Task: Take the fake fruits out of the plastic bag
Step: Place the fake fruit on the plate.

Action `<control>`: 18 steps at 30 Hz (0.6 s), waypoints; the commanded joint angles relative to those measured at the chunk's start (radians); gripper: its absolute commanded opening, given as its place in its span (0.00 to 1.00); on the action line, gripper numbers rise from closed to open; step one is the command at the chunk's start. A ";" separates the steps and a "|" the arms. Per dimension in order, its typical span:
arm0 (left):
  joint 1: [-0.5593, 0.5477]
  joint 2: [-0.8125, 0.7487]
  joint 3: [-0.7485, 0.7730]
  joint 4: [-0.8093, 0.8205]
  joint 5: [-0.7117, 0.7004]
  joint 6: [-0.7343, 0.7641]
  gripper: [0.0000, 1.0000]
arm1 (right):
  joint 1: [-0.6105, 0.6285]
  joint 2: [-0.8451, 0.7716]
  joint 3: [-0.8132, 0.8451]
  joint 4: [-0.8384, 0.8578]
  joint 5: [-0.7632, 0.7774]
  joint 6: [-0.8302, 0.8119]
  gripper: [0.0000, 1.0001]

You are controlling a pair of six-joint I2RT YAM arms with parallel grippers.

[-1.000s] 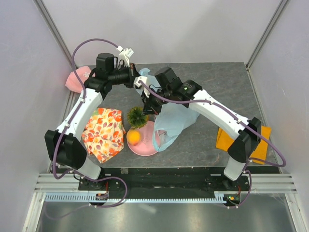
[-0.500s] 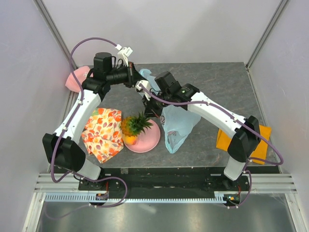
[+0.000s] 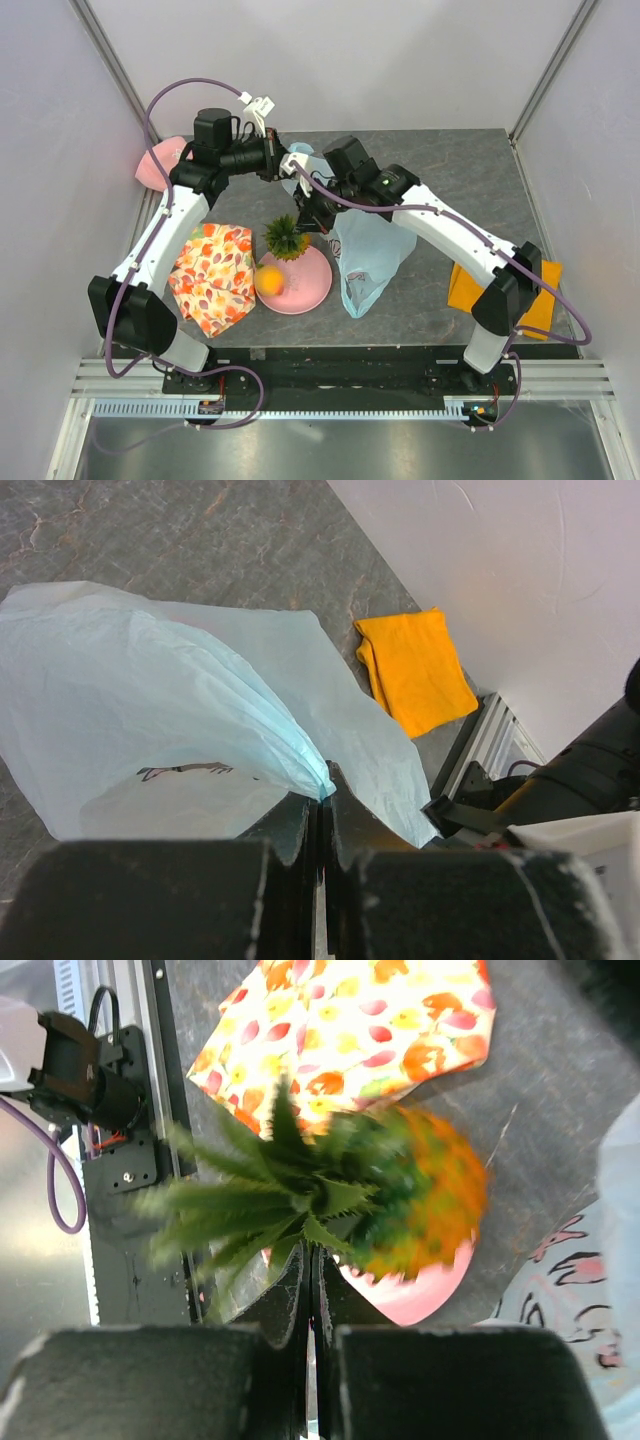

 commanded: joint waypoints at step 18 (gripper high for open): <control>0.004 -0.040 -0.025 0.053 0.031 -0.035 0.02 | -0.046 0.136 0.061 0.023 0.001 0.020 0.00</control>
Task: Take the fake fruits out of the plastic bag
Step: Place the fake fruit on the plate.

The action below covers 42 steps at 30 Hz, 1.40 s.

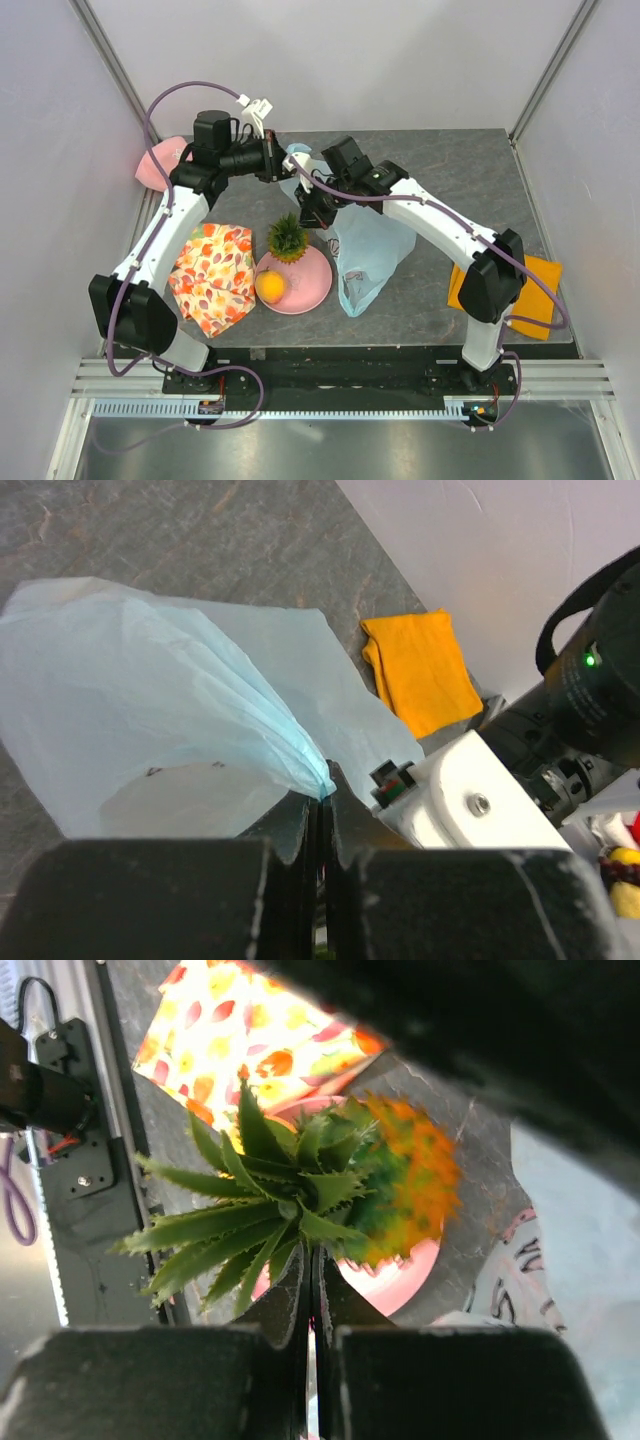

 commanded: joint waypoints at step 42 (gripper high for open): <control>0.057 0.132 -0.061 0.233 0.048 -0.396 0.02 | 0.045 0.043 -0.059 0.080 -0.031 0.025 0.00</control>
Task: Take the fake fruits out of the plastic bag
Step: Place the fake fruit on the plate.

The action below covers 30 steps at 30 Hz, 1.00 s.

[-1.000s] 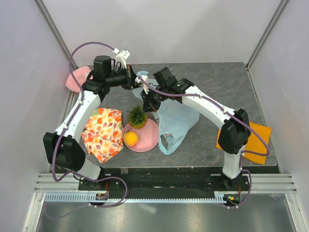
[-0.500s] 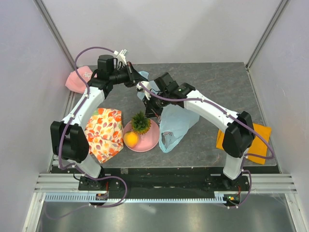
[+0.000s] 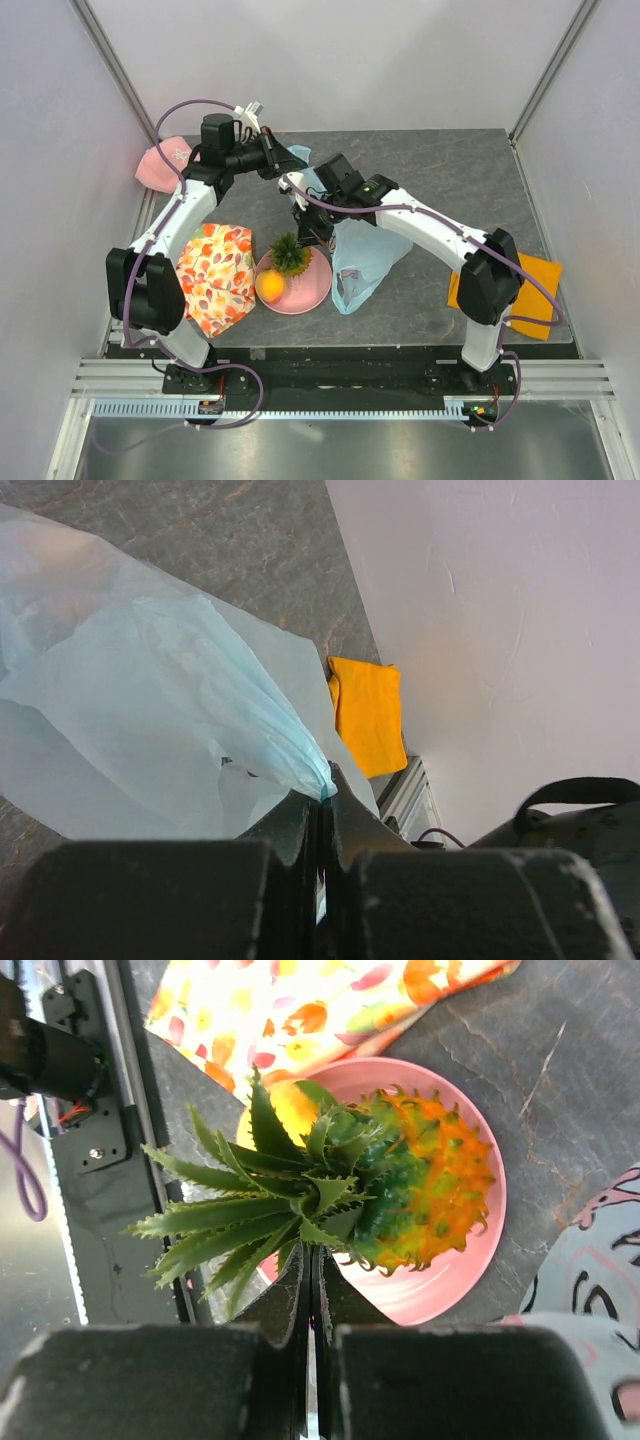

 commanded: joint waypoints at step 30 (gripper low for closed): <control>0.019 0.045 0.077 0.028 0.036 0.007 0.02 | 0.003 -0.098 0.126 -0.053 0.110 -0.062 0.64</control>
